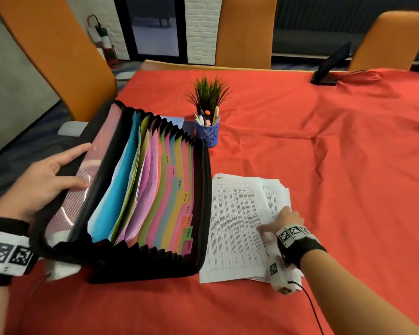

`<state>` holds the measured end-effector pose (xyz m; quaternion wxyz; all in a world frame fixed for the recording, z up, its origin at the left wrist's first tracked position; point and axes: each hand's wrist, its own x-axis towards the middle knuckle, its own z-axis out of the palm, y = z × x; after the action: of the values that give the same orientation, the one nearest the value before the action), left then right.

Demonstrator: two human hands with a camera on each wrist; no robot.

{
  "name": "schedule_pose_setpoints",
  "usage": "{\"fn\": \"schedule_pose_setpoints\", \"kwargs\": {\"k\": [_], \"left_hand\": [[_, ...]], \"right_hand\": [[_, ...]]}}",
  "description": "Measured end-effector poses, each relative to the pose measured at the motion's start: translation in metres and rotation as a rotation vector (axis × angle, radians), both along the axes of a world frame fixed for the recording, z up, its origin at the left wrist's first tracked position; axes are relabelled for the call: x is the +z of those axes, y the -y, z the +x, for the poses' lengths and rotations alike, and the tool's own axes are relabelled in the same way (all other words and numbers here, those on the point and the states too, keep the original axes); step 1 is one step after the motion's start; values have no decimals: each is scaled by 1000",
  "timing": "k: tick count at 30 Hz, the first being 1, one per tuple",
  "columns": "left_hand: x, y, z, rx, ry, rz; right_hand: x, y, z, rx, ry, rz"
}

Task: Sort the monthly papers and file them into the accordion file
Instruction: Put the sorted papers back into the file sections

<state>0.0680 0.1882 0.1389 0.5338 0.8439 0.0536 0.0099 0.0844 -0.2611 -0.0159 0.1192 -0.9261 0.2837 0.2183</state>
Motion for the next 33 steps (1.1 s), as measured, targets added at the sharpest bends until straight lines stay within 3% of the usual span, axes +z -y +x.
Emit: {"fn": "schedule_pose_setpoints", "kwargs": {"k": [8,13,20,23,33], "left_hand": [[-3,-1,0,22,-11,3],[0,6,-1,12,-14,-24],[5,13,-2,1,-37,-42],[9,17,-3,11,-52,-40],[18,18,-7,21,-45,-29]], "right_hand": [[1,-9,-2,-97,9,-27],[-2,-11,-4,-165,68,86],[-4,-15,-12,-58,251,-7],[-8,-9,-12,-51,293,89],[-17,38,-24,-338,400,606]]}}
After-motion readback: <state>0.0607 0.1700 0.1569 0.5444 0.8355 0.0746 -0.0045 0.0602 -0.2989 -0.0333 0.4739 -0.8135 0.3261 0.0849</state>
